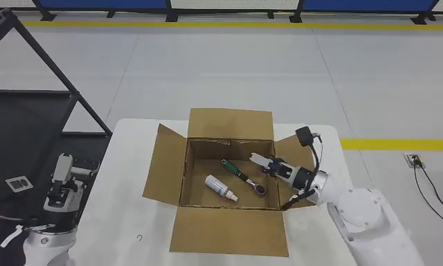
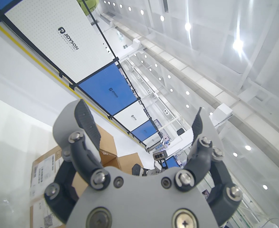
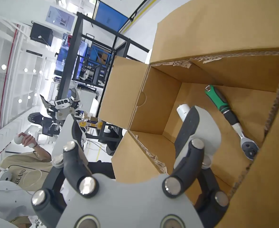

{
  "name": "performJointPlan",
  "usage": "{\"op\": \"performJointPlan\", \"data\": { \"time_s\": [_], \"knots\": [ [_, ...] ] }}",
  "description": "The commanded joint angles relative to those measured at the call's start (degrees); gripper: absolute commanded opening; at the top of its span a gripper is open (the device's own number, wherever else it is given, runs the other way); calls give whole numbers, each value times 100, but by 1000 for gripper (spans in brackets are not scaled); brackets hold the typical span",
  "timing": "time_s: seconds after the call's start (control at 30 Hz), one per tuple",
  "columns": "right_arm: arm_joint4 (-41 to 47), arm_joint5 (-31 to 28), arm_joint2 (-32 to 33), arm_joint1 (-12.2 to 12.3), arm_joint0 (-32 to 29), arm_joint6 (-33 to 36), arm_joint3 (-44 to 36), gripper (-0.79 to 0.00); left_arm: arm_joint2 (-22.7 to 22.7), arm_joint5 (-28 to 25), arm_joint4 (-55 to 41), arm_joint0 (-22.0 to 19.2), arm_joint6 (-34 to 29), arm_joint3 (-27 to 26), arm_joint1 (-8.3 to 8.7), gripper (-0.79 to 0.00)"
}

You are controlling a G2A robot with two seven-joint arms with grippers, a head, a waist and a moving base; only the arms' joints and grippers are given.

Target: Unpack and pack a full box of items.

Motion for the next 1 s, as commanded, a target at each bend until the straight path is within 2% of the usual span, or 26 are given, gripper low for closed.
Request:
{"op": "performJointPlan", "data": {
  "time_s": [0.0,0.4,0.5,0.63,0.83,0.97],
  "knots": [
    [3,32,-43,-8,46,-12,47,0,-13,-10,-66,31,-15,6,-1,0],
    [3,32,-43,-8,46,-12,47,0,-13,-10,-66,31,-15,6,-1,0],
    [-68,-327,-257,-24,124,253,33,0,35,78,-17,27,-72,-27,4,0],
    [-804,-760,-816,-55,857,1258,307,0,67,259,-27,-44,-21,29,7,0],
    [-1841,-249,-1877,-258,2151,2278,1064,0,-137,314,-353,39,-114,90,18,0],
    [-2261,-313,-2595,-477,2868,2611,1737,0,-276,277,-598,148,-196,113,22,0]
  ]
}}
